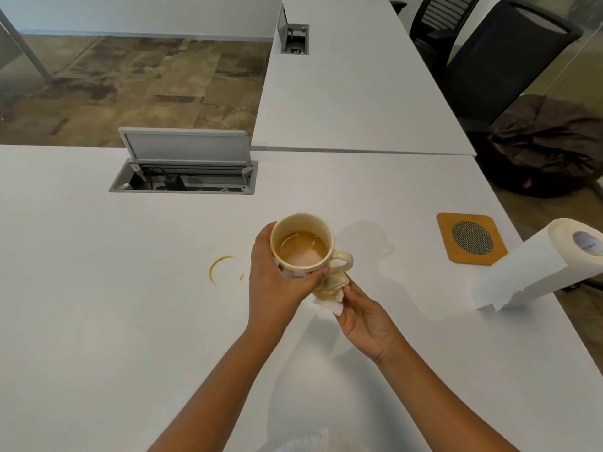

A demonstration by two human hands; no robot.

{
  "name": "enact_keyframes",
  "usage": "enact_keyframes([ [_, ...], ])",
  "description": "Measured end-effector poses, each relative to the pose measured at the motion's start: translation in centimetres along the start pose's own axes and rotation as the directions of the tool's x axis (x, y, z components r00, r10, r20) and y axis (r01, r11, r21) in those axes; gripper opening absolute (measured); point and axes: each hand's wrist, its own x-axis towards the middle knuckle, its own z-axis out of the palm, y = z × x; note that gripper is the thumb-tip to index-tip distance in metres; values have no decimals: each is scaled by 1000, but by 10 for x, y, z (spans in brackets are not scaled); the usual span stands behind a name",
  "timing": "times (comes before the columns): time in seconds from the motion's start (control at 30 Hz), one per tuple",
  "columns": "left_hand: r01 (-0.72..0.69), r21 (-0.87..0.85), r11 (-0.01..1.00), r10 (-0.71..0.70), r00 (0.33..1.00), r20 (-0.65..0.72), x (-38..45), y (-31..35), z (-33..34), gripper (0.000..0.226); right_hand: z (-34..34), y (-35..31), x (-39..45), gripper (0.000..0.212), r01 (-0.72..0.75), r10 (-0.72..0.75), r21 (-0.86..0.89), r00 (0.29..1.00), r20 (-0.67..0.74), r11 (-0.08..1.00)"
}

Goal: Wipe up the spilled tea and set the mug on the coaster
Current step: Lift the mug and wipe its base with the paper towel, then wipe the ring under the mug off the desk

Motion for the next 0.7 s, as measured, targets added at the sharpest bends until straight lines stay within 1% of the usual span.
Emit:
enact_keyframes([
  [0.07, 7, -6, 1000, -8, 1000, -20, 2, -4, -1, 77, 0, 6, -1, 46, -23, 23, 16, 999, 40, 1000],
  [0.1, 13, -12, 1000, -13, 1000, -26, 3, -6, -2, 77, 1, 8, -1, 47, -38, 37, 23, 998, 57, 999],
  [0.17, 29, -14, 999, -29, 999, -36, 5, -9, -4, 74, 5, 12, 3, 33, -59, 58, 14, 996, 60, 998],
  [0.2, 40, -13, 999, -41, 998, -45, 6, -11, -6, 74, 7, 13, 7, 30, -64, 64, -11, 997, 36, 998],
  [0.27, 63, -17, 998, -64, 995, -73, 7, -17, -11, 75, 9, 18, 15, 34, -85, 83, -79, 996, -27, 993],
  [0.3, 70, -17, 997, -71, 993, -91, 7, -20, -14, 77, 11, 22, 19, 34, -98, 95, -101, 995, -36, 990],
  [0.4, 92, -19, 996, -93, 987, -132, 9, -27, -23, 82, 19, 33, 30, 34, -135, 136, -79, 991, 7, 988],
  [0.47, 104, -24, 994, -107, 983, -146, 10, -30, -28, 84, 24, 42, 37, 32, -162, 165, -97, 986, 20, 982],
  [0.6, 105, -22, 994, -107, 981, -159, 15, -35, -35, 86, 36, 65, 53, 33, -271, 280, -285, 960, -9, 919],
  [0.63, 96, -10, 995, -97, 982, -161, 16, -36, -37, 86, 37, 67, 59, 31, -296, 299, -339, 953, -46, 893],
  [0.67, 88, 4, 996, -86, 983, -161, 18, -37, -39, 86, 38, 67, 65, 27, -298, 279, -427, 954, -108, 854],
  [0.7, 78, 12, 997, -75, 984, -161, 21, -39, -43, 85, 39, 65, 71, 25, -282, 214, -579, 959, -185, 765],
])
